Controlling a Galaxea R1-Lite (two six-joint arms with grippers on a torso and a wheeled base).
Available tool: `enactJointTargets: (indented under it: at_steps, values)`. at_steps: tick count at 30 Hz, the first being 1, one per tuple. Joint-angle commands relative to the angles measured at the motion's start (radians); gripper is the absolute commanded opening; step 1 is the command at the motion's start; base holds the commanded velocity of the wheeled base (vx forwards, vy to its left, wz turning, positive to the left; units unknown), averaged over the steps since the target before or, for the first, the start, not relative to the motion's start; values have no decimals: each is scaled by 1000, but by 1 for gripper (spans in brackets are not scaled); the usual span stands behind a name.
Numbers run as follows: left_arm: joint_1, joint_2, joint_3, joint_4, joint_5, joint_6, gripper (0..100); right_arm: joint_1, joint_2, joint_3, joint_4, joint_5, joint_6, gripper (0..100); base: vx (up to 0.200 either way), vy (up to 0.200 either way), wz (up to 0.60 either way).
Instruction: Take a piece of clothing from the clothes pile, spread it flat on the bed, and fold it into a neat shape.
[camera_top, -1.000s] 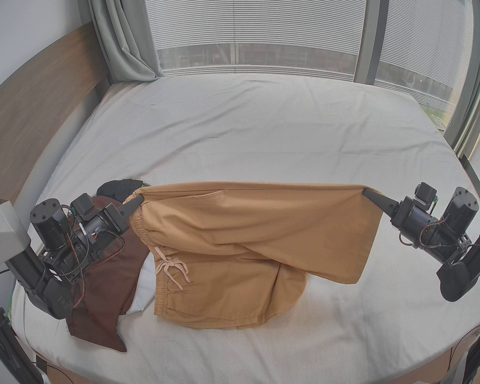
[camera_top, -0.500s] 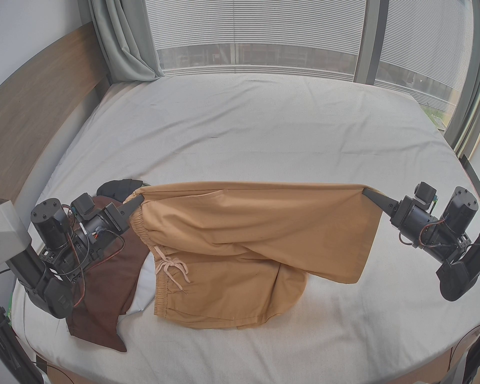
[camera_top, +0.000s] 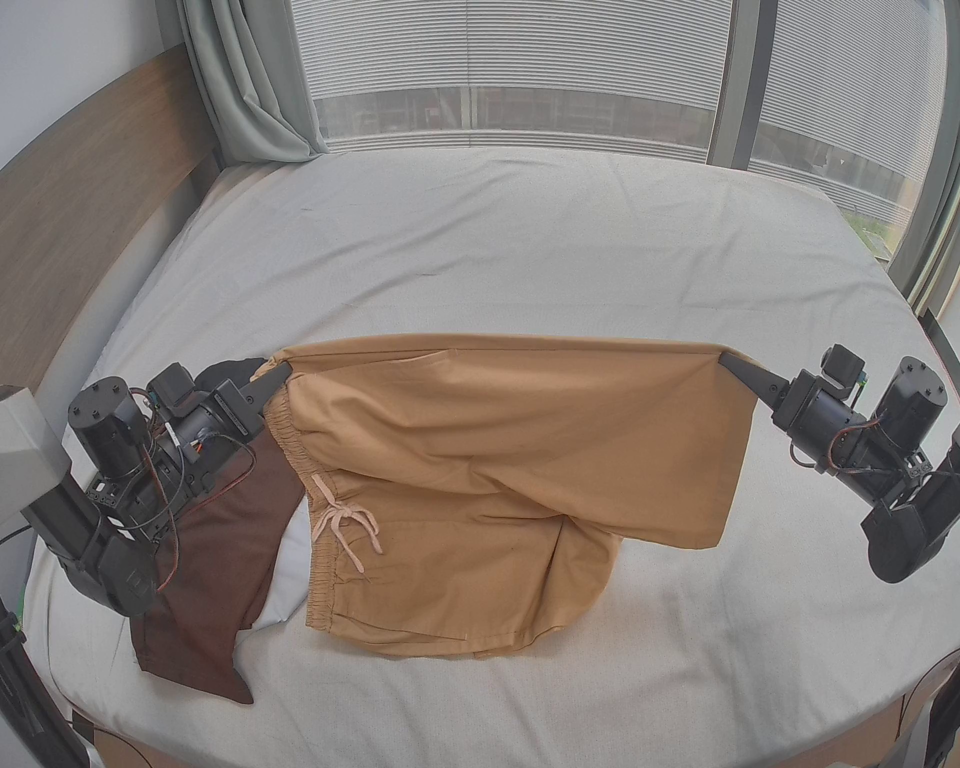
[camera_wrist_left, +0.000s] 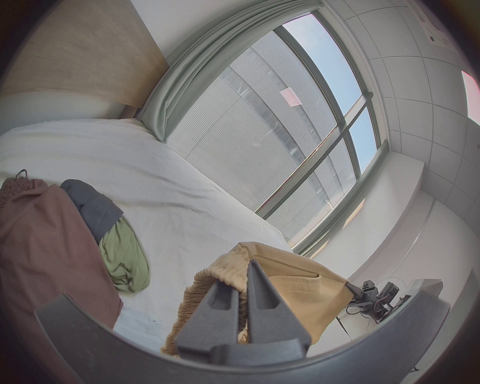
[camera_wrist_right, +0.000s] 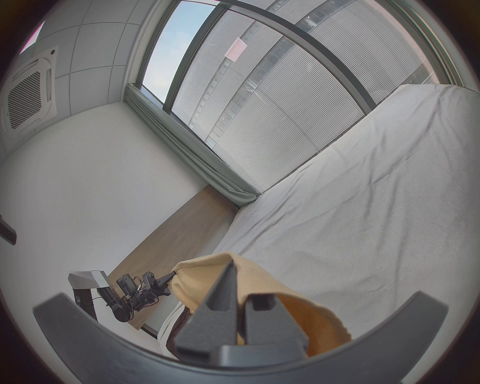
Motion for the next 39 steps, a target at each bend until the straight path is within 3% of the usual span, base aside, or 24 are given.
enactJointTargets:
  at_steps: [1, 24, 29, 39]
  values:
    - [-2, 56, -48, 0, -1, 6, 0, -1, 80, -62, 0, 2, 0, 0, 0, 0, 0]
    - [-2, 283, -296, 0, 10, -10, 0, -24, 335, -381, 3, 3, 5, 0, 0, 0, 0]
    - [-6, 331, -336, -1, 44, -8, 0, -35, 366, -425, 9, 5, 5, 0, 0, 0, 0]
    - [-15, 384, -425, 0, 67, -66, 0, -52, 459, -582, 52, 5, 14, 0, 0, 0, 0]
